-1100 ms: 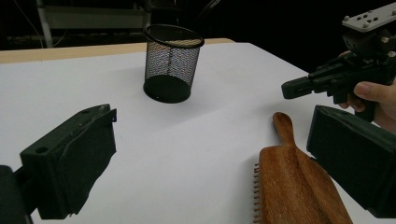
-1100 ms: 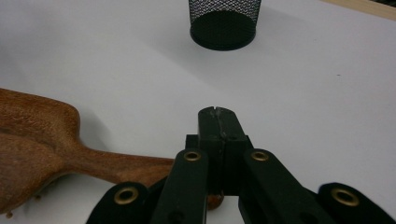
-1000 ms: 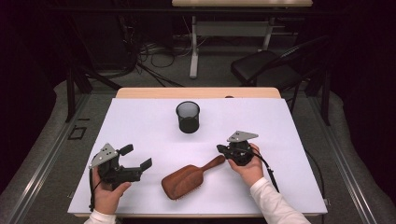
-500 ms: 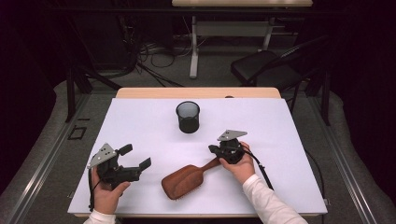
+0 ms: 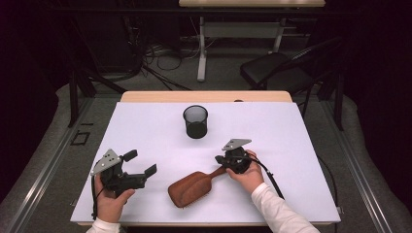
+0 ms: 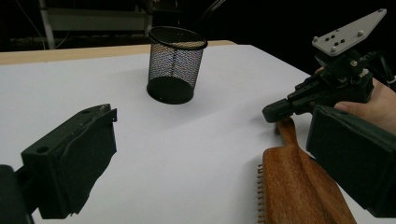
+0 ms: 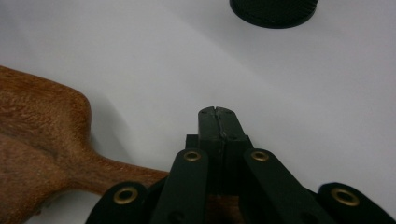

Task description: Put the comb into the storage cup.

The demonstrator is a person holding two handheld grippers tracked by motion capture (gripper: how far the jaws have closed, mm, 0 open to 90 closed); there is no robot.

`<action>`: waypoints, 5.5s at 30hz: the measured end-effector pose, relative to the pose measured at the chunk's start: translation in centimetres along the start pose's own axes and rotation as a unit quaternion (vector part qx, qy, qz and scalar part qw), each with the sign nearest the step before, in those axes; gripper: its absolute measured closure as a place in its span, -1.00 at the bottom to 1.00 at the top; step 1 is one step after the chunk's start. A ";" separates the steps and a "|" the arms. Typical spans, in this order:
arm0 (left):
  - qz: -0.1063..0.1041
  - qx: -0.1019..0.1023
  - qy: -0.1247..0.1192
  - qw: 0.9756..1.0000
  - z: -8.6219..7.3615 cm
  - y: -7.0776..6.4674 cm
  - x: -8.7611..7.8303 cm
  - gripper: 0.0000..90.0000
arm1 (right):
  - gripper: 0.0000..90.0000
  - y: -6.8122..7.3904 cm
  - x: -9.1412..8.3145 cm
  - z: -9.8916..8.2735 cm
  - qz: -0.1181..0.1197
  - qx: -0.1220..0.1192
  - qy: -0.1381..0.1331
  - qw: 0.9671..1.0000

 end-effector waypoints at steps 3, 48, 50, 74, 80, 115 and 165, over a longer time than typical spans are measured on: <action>0.000 0.000 0.000 1.000 0.0 0.1 0.0 -0.97 | 1.00 0.2 -0.1 -0.2 0.004 -0.007 0.006 1.000; 0.003 0.007 0.000 1.000 0.0 0.0 -0.1 -0.96 | 1.00 2.5 -4.4 -3.8 0.044 0.010 0.033 0.998; 0.002 0.007 0.000 1.000 0.0 -0.1 -0.1 -0.96 | 1.00 2.7 -4.6 -4.0 0.046 0.009 0.035 0.998; 0.005 0.011 0.000 1.000 -0.1 -0.1 0.0 -0.96 | 1.00 4.1 -5.5 -5.0 0.065 0.010 0.044 0.997; 0.008 0.010 0.001 1.000 -0.1 -0.1 -0.1 -0.96 | 0.96 4.0 -5.5 -4.8 0.059 0.010 0.037 0.998; 0.022 -0.004 -0.008 1.000 -0.1 0.0 0.0 -0.95 | -1.00 4.0 -5.2 -2.0 0.056 -0.035 0.039 0.997; 0.011 0.014 0.009 1.000 -0.3 -0.2 0.3 -0.95 | -0.87 5.8 -3.5 -0.4 0.047 -0.129 0.183 0.973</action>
Point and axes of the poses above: each handheld gripper's, and its own axes: x roughly forward along the jaws, z roughly out of its top, y roughly to its left, the point moved 1 cm from there along x, roughly forward along the jaws, and after that the axes turned 11 degrees about -z, right-handed, at the moved point
